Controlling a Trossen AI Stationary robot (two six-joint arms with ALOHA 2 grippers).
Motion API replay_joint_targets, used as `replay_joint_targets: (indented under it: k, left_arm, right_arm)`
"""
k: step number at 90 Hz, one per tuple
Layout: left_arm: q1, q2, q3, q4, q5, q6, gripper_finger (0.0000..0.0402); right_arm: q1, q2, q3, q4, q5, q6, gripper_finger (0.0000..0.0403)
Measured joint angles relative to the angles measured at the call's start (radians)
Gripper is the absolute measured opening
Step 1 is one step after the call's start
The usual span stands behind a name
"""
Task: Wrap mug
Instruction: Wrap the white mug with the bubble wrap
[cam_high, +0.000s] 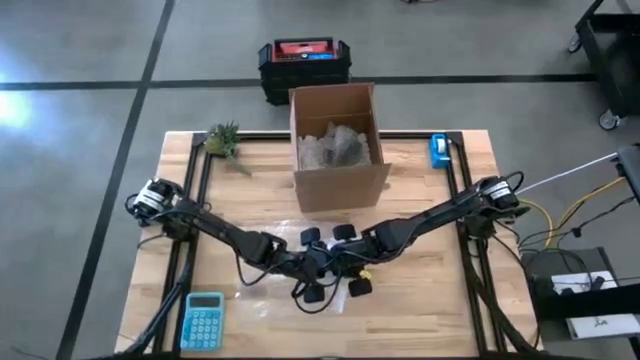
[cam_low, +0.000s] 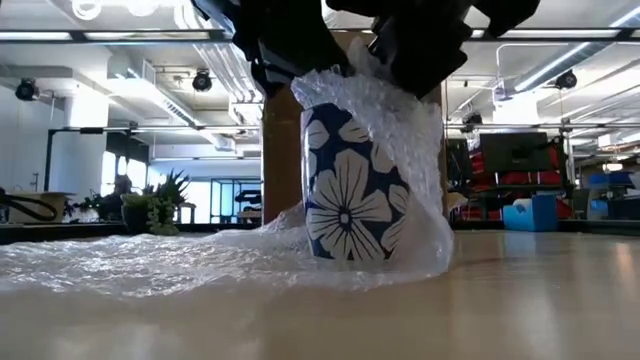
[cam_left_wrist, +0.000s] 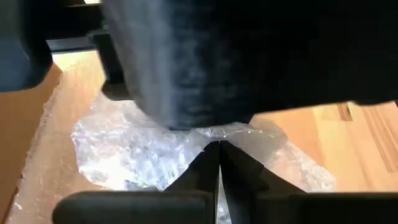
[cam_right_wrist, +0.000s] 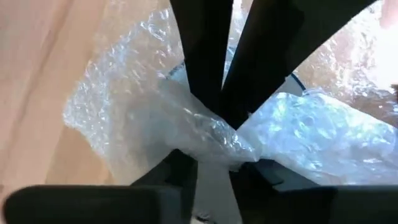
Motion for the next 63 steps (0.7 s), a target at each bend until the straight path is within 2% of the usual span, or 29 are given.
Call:
replay_joint_targets:
  k: [11,24,63]
  left_arm:
    - [0.000,0.000,-0.005,0.000,0.000,0.008,0.0000]
    - [-0.001,0.000,-0.005,-0.004,-0.001,0.018,0.0000]
    - [-0.001,-0.001,-0.010,-0.052,0.003,0.015,0.0000]
  right_arm:
    - [0.002,-0.002,0.002,-0.034,0.000,-0.021,0.0121]
    - [0.002,-0.012,0.002,-0.057,0.000,-0.042,0.0132]
    - [0.002,-0.067,0.017,-0.045,0.005,-0.075,0.0095]
